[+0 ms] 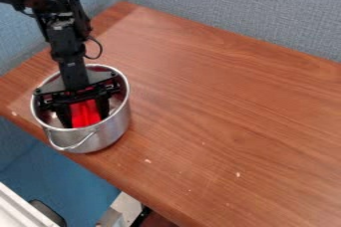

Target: Move the red object from the metal pot to the table

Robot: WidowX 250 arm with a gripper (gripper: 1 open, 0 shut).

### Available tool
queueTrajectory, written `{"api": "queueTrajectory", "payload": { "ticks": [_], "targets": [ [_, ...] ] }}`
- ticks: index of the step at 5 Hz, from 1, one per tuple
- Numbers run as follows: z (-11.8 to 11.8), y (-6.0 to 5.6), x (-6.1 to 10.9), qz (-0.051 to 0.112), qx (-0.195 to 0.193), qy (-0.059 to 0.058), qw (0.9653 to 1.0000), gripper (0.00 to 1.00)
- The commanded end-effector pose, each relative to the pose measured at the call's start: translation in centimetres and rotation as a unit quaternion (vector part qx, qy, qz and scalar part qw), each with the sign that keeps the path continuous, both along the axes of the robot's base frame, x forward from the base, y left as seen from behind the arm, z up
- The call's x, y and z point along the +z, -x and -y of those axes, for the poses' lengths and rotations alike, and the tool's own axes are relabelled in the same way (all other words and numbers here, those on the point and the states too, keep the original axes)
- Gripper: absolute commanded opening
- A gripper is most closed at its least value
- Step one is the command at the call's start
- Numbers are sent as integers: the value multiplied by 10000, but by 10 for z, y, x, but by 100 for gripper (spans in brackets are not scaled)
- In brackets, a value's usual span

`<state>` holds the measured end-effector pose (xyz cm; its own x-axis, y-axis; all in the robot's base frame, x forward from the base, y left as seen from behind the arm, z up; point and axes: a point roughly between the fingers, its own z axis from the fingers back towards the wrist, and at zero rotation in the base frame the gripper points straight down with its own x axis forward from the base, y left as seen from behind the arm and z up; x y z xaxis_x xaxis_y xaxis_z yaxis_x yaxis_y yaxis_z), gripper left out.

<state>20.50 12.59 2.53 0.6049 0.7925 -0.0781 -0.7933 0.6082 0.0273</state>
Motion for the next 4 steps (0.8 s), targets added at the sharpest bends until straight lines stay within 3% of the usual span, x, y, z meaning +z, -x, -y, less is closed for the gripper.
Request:
{"api": "queueTrajectory", "payload": {
  "ticks": [1,2,4],
  "targets": [
    [-6,12,1,-184,-217,92,9996,0],
    [-13,14,9,-278,-588,107,9978,0],
    [-16,22,20,-371,-685,161,9968,0]
  ]
}}
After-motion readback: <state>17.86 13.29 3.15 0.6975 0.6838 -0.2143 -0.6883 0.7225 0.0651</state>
